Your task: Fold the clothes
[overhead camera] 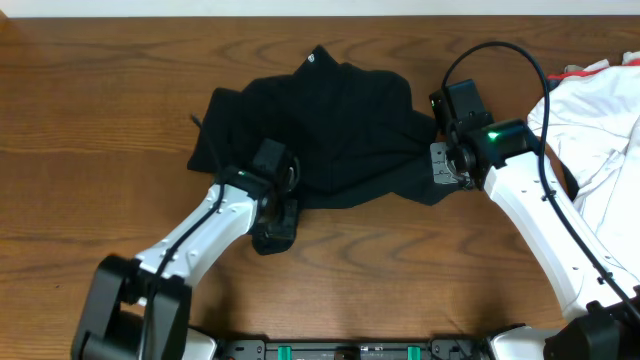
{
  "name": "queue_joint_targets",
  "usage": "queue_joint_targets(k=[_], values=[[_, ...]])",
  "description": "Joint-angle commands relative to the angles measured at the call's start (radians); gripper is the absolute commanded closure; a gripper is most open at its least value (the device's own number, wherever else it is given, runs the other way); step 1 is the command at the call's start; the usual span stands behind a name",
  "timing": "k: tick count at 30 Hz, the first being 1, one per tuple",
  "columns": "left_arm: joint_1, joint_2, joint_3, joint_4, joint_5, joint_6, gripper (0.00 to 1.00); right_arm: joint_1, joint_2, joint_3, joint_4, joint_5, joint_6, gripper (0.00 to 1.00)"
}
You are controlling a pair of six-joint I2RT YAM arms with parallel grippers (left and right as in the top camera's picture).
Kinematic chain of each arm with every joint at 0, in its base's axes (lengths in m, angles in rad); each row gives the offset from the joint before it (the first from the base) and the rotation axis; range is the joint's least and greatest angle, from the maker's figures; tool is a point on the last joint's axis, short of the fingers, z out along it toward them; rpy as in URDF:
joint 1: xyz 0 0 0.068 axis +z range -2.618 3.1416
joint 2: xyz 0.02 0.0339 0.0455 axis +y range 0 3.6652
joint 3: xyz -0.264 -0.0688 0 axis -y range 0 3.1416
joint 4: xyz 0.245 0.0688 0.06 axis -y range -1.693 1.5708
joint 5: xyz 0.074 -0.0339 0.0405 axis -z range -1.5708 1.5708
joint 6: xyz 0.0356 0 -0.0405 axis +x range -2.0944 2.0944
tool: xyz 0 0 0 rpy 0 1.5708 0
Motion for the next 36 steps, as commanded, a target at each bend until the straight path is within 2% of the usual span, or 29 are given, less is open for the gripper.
queue_joint_targets(k=[1,8,12,16,24,26,28,31,32,36], values=[[0.011,0.010,0.010,-0.027,-0.007,-0.003,0.94,-0.006,-0.023,0.007,-0.001,0.016,0.019,0.99],[0.185,-0.128,0.239,-0.375,-0.325,-0.046,0.94,-0.077,-0.037,0.007,-0.025,0.068,0.042,0.99],[0.312,-0.236,0.281,-0.386,-0.339,-0.016,0.92,-0.119,-0.048,0.007,-0.025,0.060,0.041,0.99],[0.386,-0.275,0.280,-0.396,-0.337,0.009,0.83,-0.125,-0.049,0.007,-0.024,0.060,0.041,0.99],[0.391,-0.241,0.280,-0.418,-0.319,0.010,0.85,-0.125,-0.049,0.007,-0.025,0.045,0.014,0.99],[0.390,-0.241,0.280,-0.418,-0.262,0.012,0.83,-0.125,-0.049,0.007,-0.021,0.033,0.004,0.99],[0.381,-0.241,0.279,-0.409,-0.144,0.055,0.83,-0.125,-0.049,0.007,-0.012,0.030,0.003,0.98],[0.326,-0.241,0.261,-0.380,0.018,0.137,0.83,-0.125,-0.049,0.007,-0.001,0.021,0.003,0.98],[0.299,-0.241,0.252,-0.373,0.036,0.154,0.79,-0.125,-0.049,0.007,0.002,0.015,0.003,0.97],[0.144,-0.239,0.192,-0.339,0.044,0.180,0.77,-0.125,-0.049,0.007,0.007,0.010,0.004,0.95]])
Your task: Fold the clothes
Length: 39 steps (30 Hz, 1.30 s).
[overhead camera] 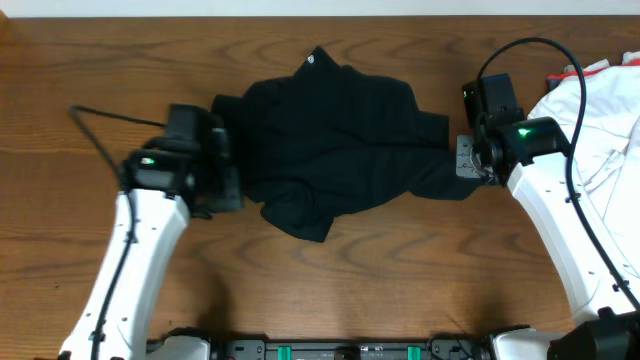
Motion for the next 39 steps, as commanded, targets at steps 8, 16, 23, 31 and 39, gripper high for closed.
queue_joint_targets(k=[8,16,23,31,39], values=[[-0.402,0.054,-0.173,0.149,0.065,0.078,0.70,-0.009,-0.019,0.007,0.011,-0.008,0.042,0.91],[-0.523,0.247,-0.188,0.327,0.014,0.063,0.61,-0.009,-0.019,0.007,0.020,-0.034,0.042,0.90],[-0.526,0.375,-0.188,0.418,0.013,0.032,0.59,-0.009,-0.019,0.007,0.017,-0.034,0.041,0.90],[-0.525,0.428,-0.188,0.478,-0.058,0.032,0.61,-0.009,-0.019,0.007,0.016,-0.039,0.041,0.90],[-0.525,0.383,-0.130,0.361,-0.140,-0.040,0.94,-0.009,-0.019,0.007,0.016,-0.052,0.041,0.90]])
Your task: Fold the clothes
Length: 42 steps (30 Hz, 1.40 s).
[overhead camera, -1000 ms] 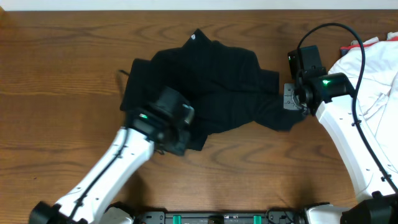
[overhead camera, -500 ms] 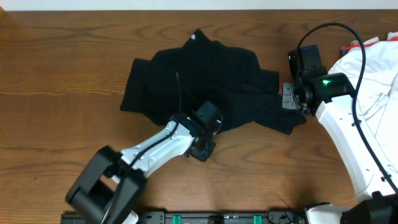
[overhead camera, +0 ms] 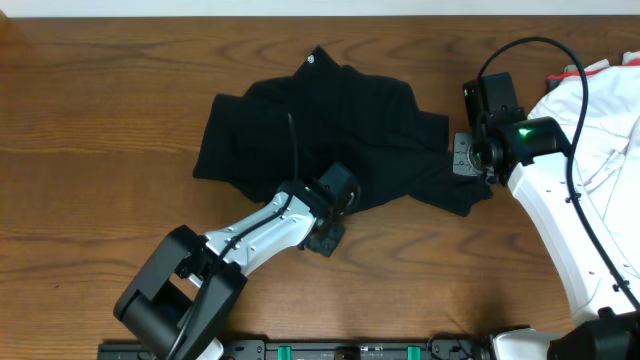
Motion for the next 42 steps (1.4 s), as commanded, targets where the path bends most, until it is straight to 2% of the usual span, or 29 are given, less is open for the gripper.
queue_joint_targets(k=[1,6,11,18,22,25,30,39,42], values=[[0.001,-0.031,0.059,-0.074,-0.112,-0.082,0.94,-0.009,-0.019,0.007,-0.001,-0.003,0.014,0.90],[0.014,-0.185,0.124,-0.212,-0.291,-0.168,0.94,-0.008,-0.019,0.007,-0.001,-0.003,0.013,0.90],[0.056,-0.301,0.124,-0.260,-0.278,-0.190,0.94,-0.009,-0.019,0.007,-0.001,-0.003,0.013,0.89],[0.105,-0.331,0.124,-0.316,-0.287,-0.212,0.94,-0.008,-0.019,0.006,-0.013,-0.004,0.009,0.86],[0.132,-0.365,0.124,-0.306,-0.334,-0.212,0.94,-0.008,-0.014,-0.011,-0.025,-0.121,-0.020,0.85],[0.164,-0.398,0.124,-0.306,-0.388,-0.212,0.94,-0.008,-0.001,-0.063,-0.014,-0.218,-0.024,0.80],[0.246,-0.454,0.124,-0.309,-0.441,-0.215,0.94,-0.011,0.029,-0.178,0.051,-0.241,-0.020,0.69],[0.391,-0.504,0.124,-0.349,-0.486,-0.208,0.94,-0.011,0.037,-0.292,0.272,-0.367,-0.108,0.55],[0.412,-0.503,0.124,-0.358,-0.488,-0.208,0.94,-0.011,0.037,-0.304,0.330,-0.417,-0.108,0.53]])
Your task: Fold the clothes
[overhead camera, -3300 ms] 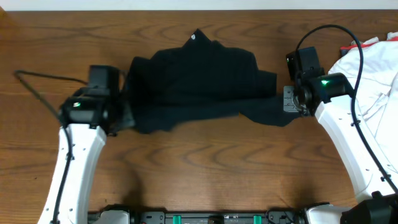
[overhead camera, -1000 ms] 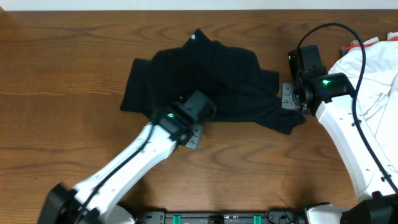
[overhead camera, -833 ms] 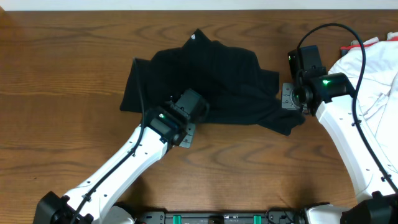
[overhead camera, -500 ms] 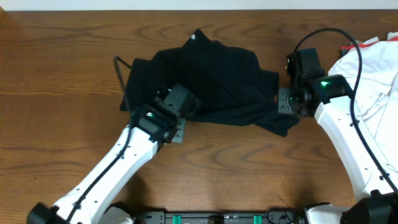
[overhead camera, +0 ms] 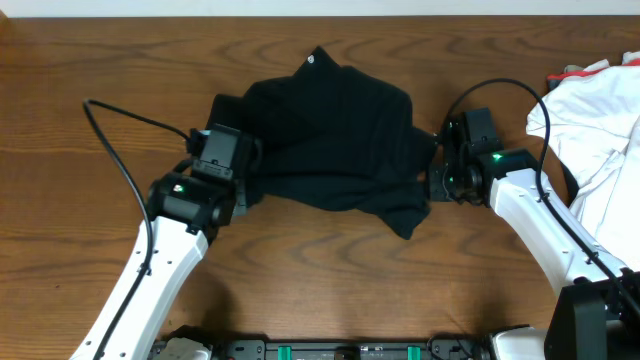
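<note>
A black garment lies crumpled in the middle of the table, with a small tag at its far tip. My left gripper sits at the garment's left edge, its fingers hidden under the wrist and cloth. On the opposite side, my right gripper is pressed into the right edge, where the cloth bunches against it. From there a pointed flap hangs toward the front.
A pile of white clothes with a bit of red lies at the right edge, behind my right arm. The left arm's cable loops over bare wood at the left.
My left gripper was at the garment's front middle and is now at its left edge. My right gripper has moved inward to the left, and the right sleeve is now folded in toward the front.
My left gripper was at the garment's front-left flap, then at the left edge, then at the front middle, and now is at the left edge again. My right gripper stayed at the right edge, further right at the second moment, and now is closer in.
</note>
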{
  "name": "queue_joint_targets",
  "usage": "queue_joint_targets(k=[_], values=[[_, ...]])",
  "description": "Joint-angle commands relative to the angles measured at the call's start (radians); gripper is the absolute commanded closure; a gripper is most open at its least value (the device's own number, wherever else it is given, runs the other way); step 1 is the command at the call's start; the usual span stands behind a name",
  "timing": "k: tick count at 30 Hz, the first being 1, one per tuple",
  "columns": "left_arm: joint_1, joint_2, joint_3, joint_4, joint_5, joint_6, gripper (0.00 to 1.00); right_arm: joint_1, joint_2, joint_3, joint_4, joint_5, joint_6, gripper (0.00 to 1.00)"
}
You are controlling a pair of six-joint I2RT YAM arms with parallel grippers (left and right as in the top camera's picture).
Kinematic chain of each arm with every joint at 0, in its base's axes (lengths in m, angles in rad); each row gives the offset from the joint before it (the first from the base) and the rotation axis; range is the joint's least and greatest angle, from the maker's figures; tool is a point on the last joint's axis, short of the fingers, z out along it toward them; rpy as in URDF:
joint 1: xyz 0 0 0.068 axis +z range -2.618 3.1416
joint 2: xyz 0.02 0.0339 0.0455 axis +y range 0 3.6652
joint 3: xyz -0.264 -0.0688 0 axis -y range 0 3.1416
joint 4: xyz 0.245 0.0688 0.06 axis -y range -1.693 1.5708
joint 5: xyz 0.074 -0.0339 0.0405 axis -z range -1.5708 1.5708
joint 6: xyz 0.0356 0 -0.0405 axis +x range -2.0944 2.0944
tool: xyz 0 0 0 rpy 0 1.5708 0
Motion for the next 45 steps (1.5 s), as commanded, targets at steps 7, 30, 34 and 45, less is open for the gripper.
queue_joint_targets(k=[7,30,34,45], values=[[0.018,-0.009,0.007,-0.005,-0.043,0.002,0.94,-0.002,0.011,-0.065,0.093,-0.188,-0.031,0.59],[0.018,-0.009,0.007,-0.006,-0.039,0.002,0.94,0.079,0.079,-0.122,0.157,-0.228,-0.026,0.92],[0.018,-0.010,0.008,-0.006,-0.040,0.002,0.94,0.041,0.003,-0.100,0.120,-0.219,-0.026,0.97],[0.018,-0.045,0.138,-0.051,-0.048,0.002,0.94,-0.053,-0.388,-0.068,0.075,-0.122,-0.026,0.99]])
